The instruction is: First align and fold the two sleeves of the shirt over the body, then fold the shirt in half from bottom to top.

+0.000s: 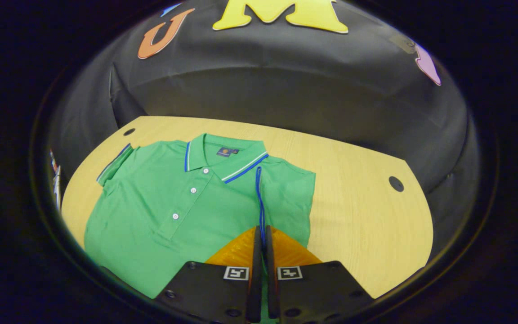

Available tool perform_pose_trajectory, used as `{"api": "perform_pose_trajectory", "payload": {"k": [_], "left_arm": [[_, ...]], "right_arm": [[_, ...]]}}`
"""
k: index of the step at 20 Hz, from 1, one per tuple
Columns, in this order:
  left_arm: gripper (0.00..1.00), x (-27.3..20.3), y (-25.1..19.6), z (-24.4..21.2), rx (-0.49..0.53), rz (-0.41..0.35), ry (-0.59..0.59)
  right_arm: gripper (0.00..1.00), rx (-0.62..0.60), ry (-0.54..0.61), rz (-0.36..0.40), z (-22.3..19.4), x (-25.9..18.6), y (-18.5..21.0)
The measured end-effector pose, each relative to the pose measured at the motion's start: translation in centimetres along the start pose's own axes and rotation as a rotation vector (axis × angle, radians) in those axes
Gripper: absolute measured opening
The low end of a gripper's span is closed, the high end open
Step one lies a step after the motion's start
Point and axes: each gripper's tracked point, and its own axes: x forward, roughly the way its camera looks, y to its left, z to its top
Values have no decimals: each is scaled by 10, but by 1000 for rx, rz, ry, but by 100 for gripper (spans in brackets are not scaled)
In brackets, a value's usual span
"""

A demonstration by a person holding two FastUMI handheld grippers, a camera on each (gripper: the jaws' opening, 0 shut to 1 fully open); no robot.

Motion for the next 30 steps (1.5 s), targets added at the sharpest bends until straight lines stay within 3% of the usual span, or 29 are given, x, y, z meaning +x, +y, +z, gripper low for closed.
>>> {"api": "perform_pose_trajectory", "payload": {"k": [3,5,8,12,13,14,16,18,19,20,25,26,29,30], "left_arm": [[100,2,5,6,4,-3,-8],[100,8,10,12,17,-11,-21],[100,21,15,19,37,-37,-45],[100,47,23,21,59,-89,-42],[100,54,26,20,64,-96,-41],[100,62,27,20,71,-109,-39],[100,82,31,15,86,-134,-25],[100,102,35,5,93,-141,10],[100,112,35,1,89,-150,25],[100,121,34,-4,86,-162,42],[100,197,37,-48,66,-185,138],[100,212,40,-62,60,-175,169],[100,254,41,-97,53,-169,250],[100,264,41,-105,54,-171,274]], "right_arm": [[12,62,-18,11,8,-22,2],[38,81,-37,23,12,-42,3],[65,104,-95,25,25,-81,2],[89,137,-176,13,36,-140,3],[91,147,-193,5,37,-154,3],[84,158,-208,0,39,-170,4],[96,172,-246,-10,47,-200,8],[96,152,-290,-27,57,-231,11],[89,145,-318,-53,63,-248,8],[96,146,-339,-59,68,-261,9],[97,162,-370,-112,67,-323,20],[89,162,-370,-133,65,-334,20],[89,165,-365,-176,58,-356,26],[96,155,-363,-194,56,-362,26]]}}
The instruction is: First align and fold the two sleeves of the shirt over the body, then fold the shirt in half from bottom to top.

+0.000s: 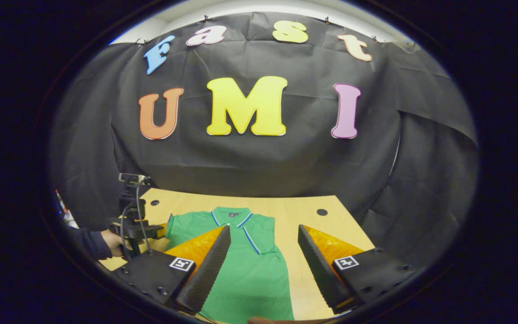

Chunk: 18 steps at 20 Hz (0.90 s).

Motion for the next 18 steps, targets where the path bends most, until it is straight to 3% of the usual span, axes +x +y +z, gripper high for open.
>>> {"api": "perform_pose_trajectory", "payload": {"k": [1,4,5,7,9,12,14,15,16,18], "left_arm": [[100,10,0,-5,8,0,17],[100,31,-2,-5,23,4,30],[100,37,0,-5,24,11,36],[100,49,1,-7,17,33,56],[100,59,-6,-7,-24,2,83],[88,70,-10,-17,-62,-18,159],[80,75,-10,-10,-53,-29,137],[78,74,-11,-11,-51,-31,144],[84,74,-10,-12,-46,-26,151],[71,75,-4,-14,-32,-9,162]], "right_arm": [[89,-11,0,-9,1,-4,0],[89,-27,35,-27,-12,-10,8],[96,-29,53,-26,-16,-7,8],[95,-36,72,-28,-22,-7,11],[95,-44,80,-50,-22,-5,6],[95,-32,108,-64,-27,0,5],[95,-34,117,-67,-29,2,5],[95,-37,124,-65,-32,3,8],[95,-39,130,-61,-35,4,11],[95,-47,143,-53,-39,5,14]]}}
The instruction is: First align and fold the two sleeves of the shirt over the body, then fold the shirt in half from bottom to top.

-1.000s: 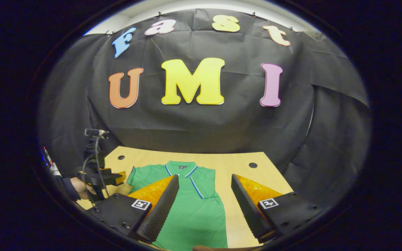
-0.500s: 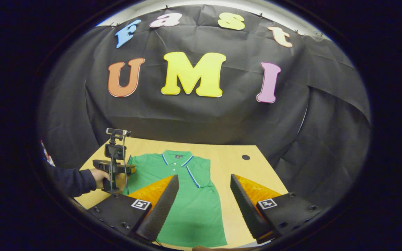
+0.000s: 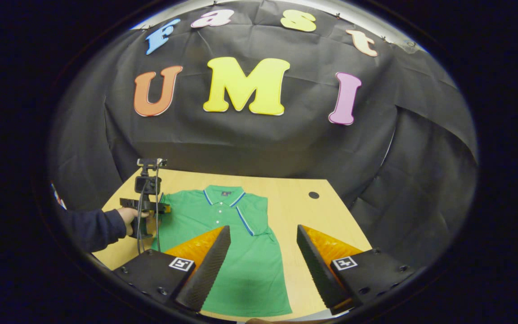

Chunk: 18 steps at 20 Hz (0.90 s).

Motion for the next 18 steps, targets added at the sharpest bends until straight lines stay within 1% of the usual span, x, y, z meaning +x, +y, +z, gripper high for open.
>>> {"api": "perform_pose_trajectory", "payload": {"k": [1,2,3,4,5,6,7,8,9,11,14,18], "left_arm": [[67,-1,3,0,-2,10,5],[57,-1,3,0,-9,10,13],[60,-2,4,-1,-12,13,22],[51,-1,7,-1,-13,19,27],[47,-2,8,0,-14,19,29],[35,-1,8,1,-18,15,33],[39,-1,8,0,-4,12,41],[30,-1,8,0,15,6,51],[28,-1,6,1,22,-7,56],[17,-1,4,1,40,-20,70],[7,-3,0,1,68,-43,85],[4,-15,-3,16,126,-43,57]], "right_arm": [[95,-6,2,4,0,1,2],[95,-11,3,6,0,3,2],[95,-14,5,7,0,3,2],[95,-14,8,9,0,4,2],[95,-14,11,10,-2,4,4],[95,-16,13,9,-3,4,3],[95,-17,14,8,-4,4,2],[95,-18,15,8,-4,4,1],[95,-18,15,4,-6,4,0],[95,-13,20,-1,-9,4,-2],[96,-1,0,-26,-3,1,-11],[95,26,-23,-43,2,-2,-21]]}}
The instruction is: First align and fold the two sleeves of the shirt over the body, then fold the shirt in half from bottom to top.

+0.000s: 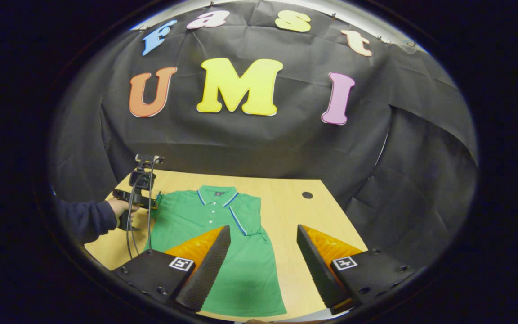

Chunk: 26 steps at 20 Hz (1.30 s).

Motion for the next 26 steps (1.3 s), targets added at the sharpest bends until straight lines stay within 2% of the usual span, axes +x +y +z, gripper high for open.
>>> {"api": "perform_pose_trajectory", "payload": {"k": [8,14,17,21,23,24,25,26], "left_arm": [[4,-21,-45,26,173,-41,-76],[4,-22,-90,19,319,-71,-91],[4,-18,-100,14,390,-57,-93],[7,-18,-115,9,351,-108,-98],[24,-27,-117,13,309,-128,-121],[48,-33,-117,15,288,-133,-134],[52,-40,-118,15,264,-139,-142],[65,-49,-119,16,237,-147,-148]], "right_arm": [[96,45,5,-25,-9,-1,-13],[95,53,9,-48,-16,-2,-22],[95,57,26,-51,-25,-1,-24],[95,57,41,-55,-31,2,-29],[95,63,46,-49,-33,3,-29],[95,62,45,-45,-33,4,-29],[95,62,45,-41,-33,4,-29],[95,63,42,-36,-33,4,-28]]}}
